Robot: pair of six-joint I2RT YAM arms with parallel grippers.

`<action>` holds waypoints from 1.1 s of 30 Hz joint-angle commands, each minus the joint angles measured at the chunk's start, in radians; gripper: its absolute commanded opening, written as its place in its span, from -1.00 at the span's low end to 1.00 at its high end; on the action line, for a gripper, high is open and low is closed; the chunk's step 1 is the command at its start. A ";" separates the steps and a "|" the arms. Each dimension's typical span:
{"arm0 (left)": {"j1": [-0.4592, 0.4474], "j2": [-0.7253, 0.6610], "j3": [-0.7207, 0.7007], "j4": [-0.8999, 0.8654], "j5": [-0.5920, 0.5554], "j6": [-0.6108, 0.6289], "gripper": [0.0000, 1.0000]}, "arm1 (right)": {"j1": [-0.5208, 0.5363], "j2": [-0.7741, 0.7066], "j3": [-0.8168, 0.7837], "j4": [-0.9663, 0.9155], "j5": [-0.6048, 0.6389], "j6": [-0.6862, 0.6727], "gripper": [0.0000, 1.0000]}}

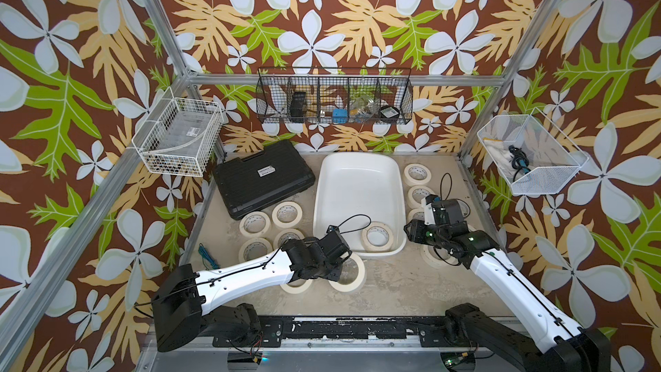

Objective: Take out the art tape in the storage box
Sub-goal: Place the art tape at the center of the board.

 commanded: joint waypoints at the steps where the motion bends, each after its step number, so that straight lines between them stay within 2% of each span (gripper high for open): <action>1: -0.009 -0.023 0.017 -0.045 -0.001 -0.008 -0.83 | 0.002 0.005 0.007 0.011 -0.002 0.013 0.04; 8: -0.032 -0.016 -0.050 -0.026 -0.017 -0.031 -0.85 | 0.005 0.004 0.008 0.014 -0.001 0.019 0.04; 14: -0.032 0.032 -0.091 0.003 -0.084 -0.035 -0.86 | 0.017 0.007 0.015 0.012 -0.002 0.025 0.04; 28: -0.031 0.172 -0.068 0.067 -0.188 -0.052 -0.86 | 0.030 0.016 0.028 0.012 -0.005 0.030 0.04; 33: -0.011 0.190 -0.064 0.097 -0.190 -0.061 -0.86 | 0.033 0.022 0.028 0.012 -0.005 0.029 0.04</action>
